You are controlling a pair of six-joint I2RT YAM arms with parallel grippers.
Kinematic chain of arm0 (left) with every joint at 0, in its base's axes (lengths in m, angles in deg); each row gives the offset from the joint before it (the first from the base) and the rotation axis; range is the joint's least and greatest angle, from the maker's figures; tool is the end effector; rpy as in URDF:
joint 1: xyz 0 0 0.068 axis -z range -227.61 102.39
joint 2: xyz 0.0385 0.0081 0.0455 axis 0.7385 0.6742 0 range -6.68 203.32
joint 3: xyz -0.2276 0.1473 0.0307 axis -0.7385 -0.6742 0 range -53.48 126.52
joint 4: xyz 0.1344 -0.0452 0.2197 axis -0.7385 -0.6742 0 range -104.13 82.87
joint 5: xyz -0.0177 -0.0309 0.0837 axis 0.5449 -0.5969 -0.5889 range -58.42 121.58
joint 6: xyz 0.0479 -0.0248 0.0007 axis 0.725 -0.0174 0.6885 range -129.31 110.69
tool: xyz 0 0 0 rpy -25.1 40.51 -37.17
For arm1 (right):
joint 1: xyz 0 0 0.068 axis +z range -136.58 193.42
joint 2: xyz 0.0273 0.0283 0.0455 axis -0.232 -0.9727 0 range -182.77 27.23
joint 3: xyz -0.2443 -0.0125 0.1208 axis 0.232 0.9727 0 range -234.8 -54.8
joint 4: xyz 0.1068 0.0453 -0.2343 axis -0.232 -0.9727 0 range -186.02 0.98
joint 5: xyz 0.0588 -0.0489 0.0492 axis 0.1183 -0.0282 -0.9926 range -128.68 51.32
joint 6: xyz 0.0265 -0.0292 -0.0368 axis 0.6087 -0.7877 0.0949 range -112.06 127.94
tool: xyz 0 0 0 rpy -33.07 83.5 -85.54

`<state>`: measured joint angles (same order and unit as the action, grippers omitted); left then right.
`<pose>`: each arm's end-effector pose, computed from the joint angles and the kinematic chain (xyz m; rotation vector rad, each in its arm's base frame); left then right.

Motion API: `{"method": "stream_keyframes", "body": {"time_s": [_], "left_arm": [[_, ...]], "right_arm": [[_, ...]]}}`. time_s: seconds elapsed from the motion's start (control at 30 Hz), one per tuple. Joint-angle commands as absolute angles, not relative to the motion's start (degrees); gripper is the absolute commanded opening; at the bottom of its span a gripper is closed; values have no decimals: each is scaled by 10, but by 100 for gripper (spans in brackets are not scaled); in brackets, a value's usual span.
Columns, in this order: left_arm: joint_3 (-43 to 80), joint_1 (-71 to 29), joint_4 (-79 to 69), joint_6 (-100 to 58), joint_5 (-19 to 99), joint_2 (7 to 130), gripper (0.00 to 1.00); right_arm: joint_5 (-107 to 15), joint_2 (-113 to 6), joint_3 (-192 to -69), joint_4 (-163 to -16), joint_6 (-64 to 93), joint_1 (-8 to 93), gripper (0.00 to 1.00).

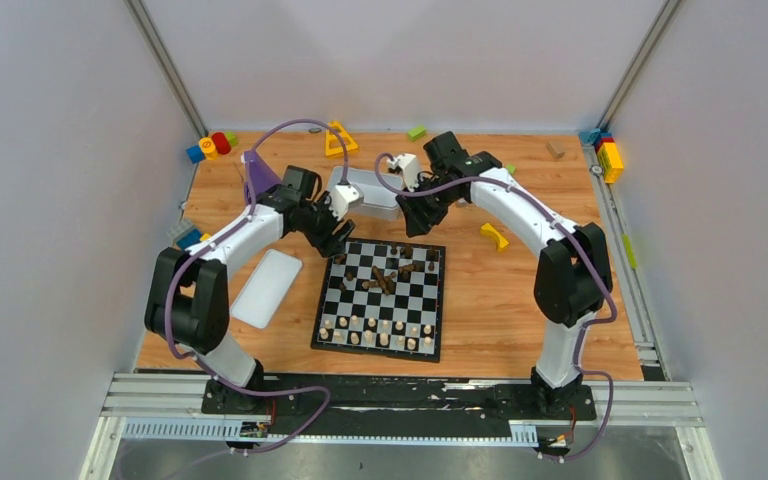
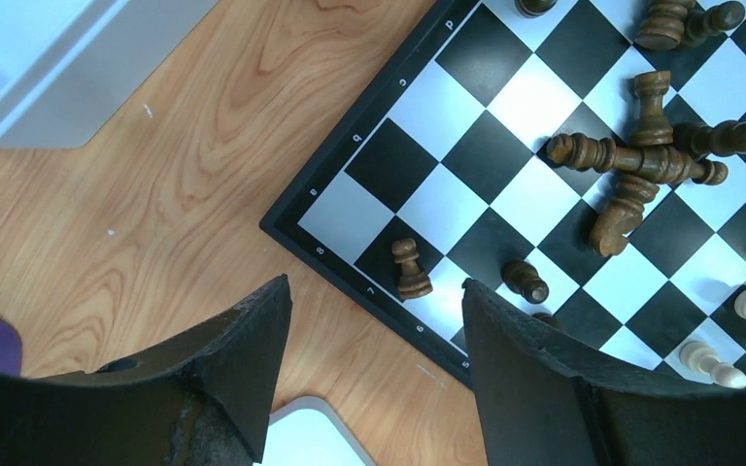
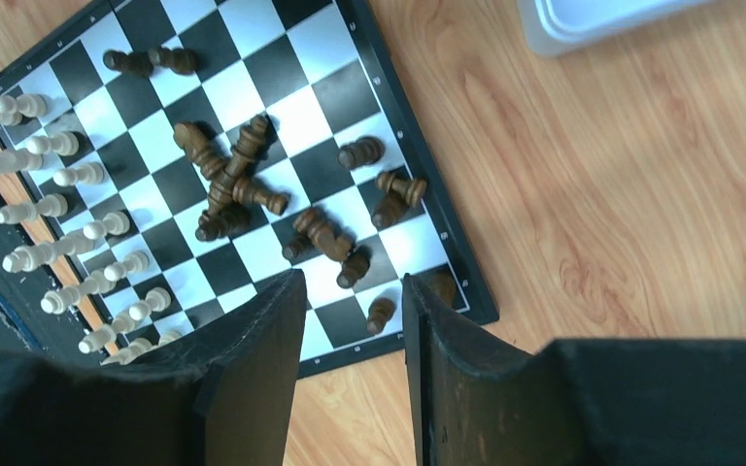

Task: Set up the chess pieces on the board
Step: Pick up the chess piece from the chessboard.

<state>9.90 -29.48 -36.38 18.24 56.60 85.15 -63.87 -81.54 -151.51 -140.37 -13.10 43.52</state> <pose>0.3082 -0.1168 0.2235 1.1202 2.2460 -0.4943 0.3424 0.2160 0.2759 -1.2677 2.3259 0.6386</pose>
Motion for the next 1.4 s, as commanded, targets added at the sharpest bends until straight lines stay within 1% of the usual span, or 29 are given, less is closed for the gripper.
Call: {"method": "stream_keyframes", "body": {"time_s": [0.0,0.27,0.5,0.87,1.0,1.23,1.37], "left_arm": [[130,-278,-371,193,541,860,72],[132,-234,-426,200,570,851,71],[143,-182,-466,204,536,883,73],[154,-170,-466,205,485,923,64],[162,-169,-472,209,492,932,58],[177,-167,-496,213,511,950,40],[187,-167,-515,216,520,959,35]], "right_arm": [[-669,-759,-1480,-1372,-132,419,42],[-684,-724,-1418,-1350,-137,395,40],[-684,-710,-1405,-1343,-139,393,40],[-683,-706,-1400,-1343,-139,392,40],[-682,-707,-1401,-1344,-139,393,40],[-680,-710,-1399,-1345,-139,393,40],[-680,-712,-1399,-1345,-139,392,40]]}}
